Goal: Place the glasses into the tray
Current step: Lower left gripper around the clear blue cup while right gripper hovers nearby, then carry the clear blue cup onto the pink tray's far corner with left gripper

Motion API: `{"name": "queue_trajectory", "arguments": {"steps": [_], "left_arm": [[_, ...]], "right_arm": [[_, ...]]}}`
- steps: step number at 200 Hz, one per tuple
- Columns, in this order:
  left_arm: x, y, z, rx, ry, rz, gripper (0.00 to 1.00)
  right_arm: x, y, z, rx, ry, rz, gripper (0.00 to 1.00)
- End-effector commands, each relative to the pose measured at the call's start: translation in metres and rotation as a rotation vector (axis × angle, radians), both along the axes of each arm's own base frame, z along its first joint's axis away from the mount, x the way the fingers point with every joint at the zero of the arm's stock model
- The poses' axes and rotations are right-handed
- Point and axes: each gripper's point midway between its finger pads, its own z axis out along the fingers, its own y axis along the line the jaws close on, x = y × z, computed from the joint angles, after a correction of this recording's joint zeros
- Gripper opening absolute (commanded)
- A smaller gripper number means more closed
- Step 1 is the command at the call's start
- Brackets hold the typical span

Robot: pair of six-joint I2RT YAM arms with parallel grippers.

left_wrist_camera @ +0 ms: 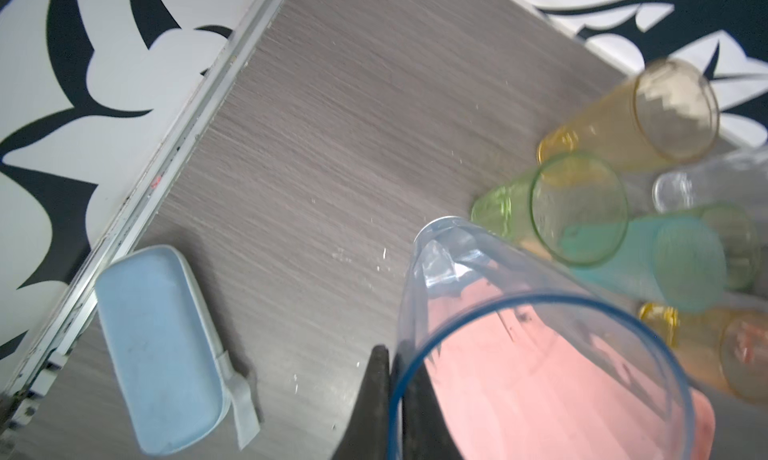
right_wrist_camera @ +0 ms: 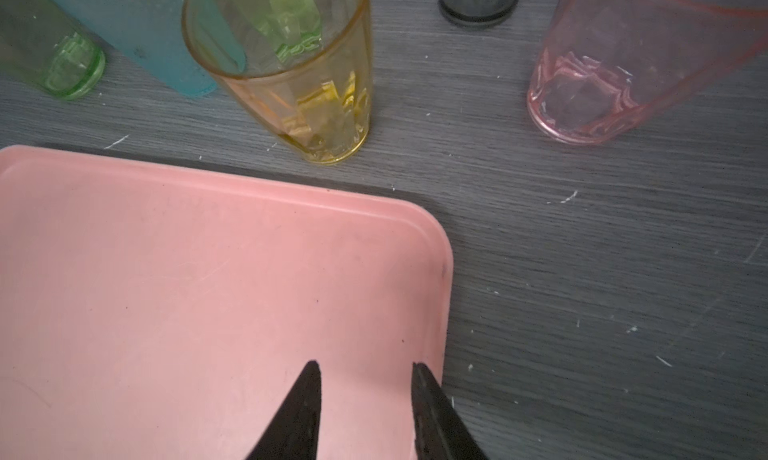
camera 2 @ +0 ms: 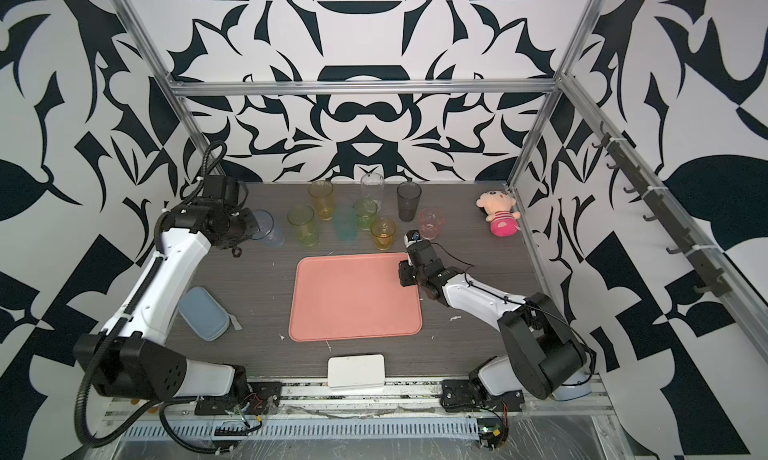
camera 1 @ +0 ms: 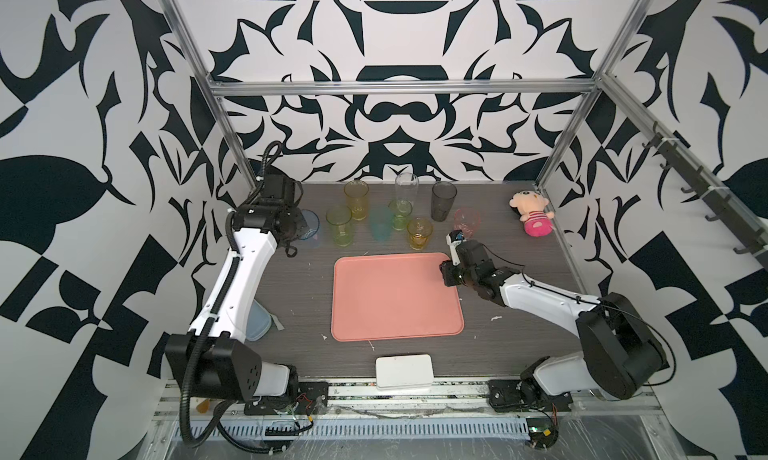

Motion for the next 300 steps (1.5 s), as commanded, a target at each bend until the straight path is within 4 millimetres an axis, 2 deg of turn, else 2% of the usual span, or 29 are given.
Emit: {"name": "queue_trajectory", "arguments": {"steps": [1,38,41,51,111,117,141,188,245,300], "left_arm": [[-0.028,0.0,-0.003,0.025,0.052,0.006,0.03],[-0.053,-0.021,-0.016,0.027,0.119,-0.068,0.02],[-0.057,-0.023,-0.01,0.019,0.097,-0.077,0.02],[-0.062,-0.032,-0.013,0.003,0.106,-0.11,0.02],[-0.071,-0.084,-0.022,0.014,0.127,-0.294,0.01],[-0.068,-0.09,-0.029,0.023,0.149,-0.308,0.01],[-0.063,-0.107,-0.031,0.028,0.149,-0.354,0.0],[-0.052,-0.13,-0.041,0.045,0.188,-0.39,0.01],[-0.034,-0.14,-0.054,0.071,0.237,-0.367,0.0],[-0.026,-0.141,-0.062,0.086,0.253,-0.343,0.0]], "right_arm": [[0.009,0.003,0.013,0.005,-0.045,-0.004,0.4],[0.01,0.001,0.013,0.001,-0.051,-0.01,0.4],[0.009,0.001,0.013,0.0,-0.051,-0.009,0.4],[0.009,0.001,0.012,-0.002,-0.05,-0.009,0.4],[0.009,0.001,0.009,-0.009,-0.038,-0.009,0.4],[0.01,0.001,0.009,-0.009,-0.038,-0.01,0.4],[0.01,0.001,0.01,-0.007,-0.037,-0.01,0.4],[0.008,0.001,0.009,-0.007,-0.027,-0.009,0.4],[0.008,0.001,0.009,-0.01,-0.028,-0.009,0.4],[0.007,0.001,0.011,-0.007,-0.03,-0.009,0.4]]}}
